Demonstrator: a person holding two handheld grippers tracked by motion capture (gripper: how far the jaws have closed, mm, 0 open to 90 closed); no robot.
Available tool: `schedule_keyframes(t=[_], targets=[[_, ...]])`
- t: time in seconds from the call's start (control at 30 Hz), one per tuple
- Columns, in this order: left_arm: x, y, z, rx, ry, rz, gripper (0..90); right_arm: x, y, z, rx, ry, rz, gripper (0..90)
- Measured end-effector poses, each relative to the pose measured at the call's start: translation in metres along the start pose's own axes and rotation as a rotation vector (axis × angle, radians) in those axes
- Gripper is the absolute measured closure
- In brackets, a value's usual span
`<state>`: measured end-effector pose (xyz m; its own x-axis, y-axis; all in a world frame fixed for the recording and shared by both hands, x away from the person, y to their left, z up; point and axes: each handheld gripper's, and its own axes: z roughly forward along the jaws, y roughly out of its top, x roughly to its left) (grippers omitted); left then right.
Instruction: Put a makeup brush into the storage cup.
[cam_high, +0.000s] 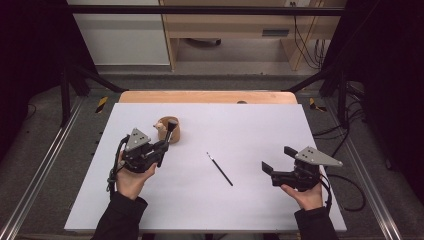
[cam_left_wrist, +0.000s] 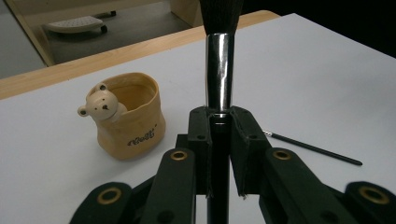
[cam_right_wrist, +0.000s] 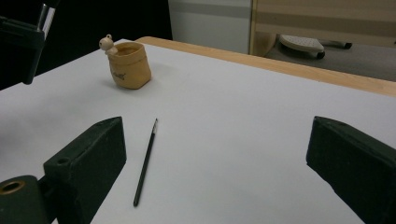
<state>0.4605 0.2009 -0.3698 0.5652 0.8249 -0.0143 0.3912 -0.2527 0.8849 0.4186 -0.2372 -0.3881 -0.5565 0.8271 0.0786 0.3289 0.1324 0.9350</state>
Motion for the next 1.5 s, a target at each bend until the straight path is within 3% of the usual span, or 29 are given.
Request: schedule_keyframes(t=[0.83,1.5], targets=[[0.008,0.028,0.006,-0.095,0.035,-0.015,78.8,0.0,0.0,0.0,0.001,0.004,0.001,5.3],[0.016,0.048,0.02,-0.129,0.05,-0.024,78.8,0.0,-0.001,0.001,0.003,0.007,0.001,5.2]])
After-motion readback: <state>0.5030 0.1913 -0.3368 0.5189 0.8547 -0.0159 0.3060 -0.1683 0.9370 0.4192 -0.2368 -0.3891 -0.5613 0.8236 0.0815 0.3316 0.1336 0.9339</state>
